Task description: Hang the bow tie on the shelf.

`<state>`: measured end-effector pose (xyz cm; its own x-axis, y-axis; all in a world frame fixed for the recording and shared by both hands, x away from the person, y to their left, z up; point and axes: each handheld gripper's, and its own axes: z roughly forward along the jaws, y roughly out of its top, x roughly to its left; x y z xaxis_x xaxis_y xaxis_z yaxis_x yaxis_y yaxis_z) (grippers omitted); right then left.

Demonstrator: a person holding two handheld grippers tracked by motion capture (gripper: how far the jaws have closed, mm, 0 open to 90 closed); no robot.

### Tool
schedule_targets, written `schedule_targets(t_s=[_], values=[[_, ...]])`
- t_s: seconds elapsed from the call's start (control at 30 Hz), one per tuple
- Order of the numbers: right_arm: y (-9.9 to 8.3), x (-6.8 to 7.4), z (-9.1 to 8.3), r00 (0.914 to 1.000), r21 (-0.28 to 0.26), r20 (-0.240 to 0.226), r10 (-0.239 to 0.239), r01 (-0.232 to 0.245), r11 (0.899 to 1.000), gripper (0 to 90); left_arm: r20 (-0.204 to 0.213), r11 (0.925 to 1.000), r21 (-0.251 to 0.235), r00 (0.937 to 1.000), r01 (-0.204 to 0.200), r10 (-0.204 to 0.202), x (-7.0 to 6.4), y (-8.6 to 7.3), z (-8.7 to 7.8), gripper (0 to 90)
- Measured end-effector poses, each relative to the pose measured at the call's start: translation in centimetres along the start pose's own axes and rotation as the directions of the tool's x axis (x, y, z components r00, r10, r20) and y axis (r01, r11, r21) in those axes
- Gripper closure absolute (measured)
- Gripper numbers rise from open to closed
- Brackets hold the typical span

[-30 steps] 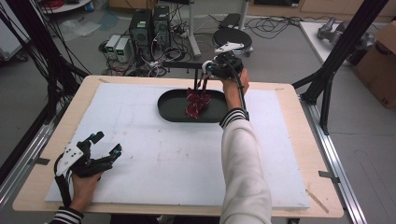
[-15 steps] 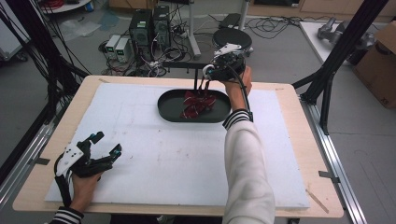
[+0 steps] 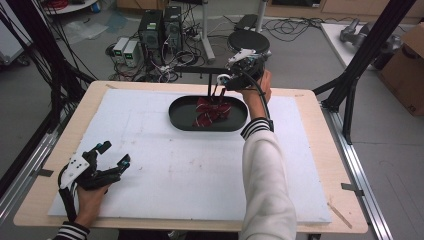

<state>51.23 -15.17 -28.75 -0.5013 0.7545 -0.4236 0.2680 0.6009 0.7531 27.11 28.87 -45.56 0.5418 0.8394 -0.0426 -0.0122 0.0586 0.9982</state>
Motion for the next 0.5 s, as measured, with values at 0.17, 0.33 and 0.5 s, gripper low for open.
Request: schedule_targets(t_s=[0.17, 0.33, 0.5], values=[[-0.1, 0.2, 0.0, 0.9997, 0.009, 0.006, -0.022, 0.022, 1.0, 1.0, -0.001, 1.0, -0.002, 1.0, 0.001, -0.001, 0.0, 0.0, 0.0, 13.8], [-0.2, 0.1, -0.4, 0.9995, -0.001, -0.004, -0.032, 0.032, 0.999, 1.0, 0.001, 1.0, 0.004, 1.0, 0.003, -0.003, 0.0, 0.0, 0.0, 13.9], [-0.6, 0.0, -1.5, 0.9995, -0.036, -0.027, -0.015, 0.014, 0.999, 1.0, 0.0, 1.0, 0.0, 1.0, 0.004, -0.004, 0.0, 0.0, 0.0, 13.9]])
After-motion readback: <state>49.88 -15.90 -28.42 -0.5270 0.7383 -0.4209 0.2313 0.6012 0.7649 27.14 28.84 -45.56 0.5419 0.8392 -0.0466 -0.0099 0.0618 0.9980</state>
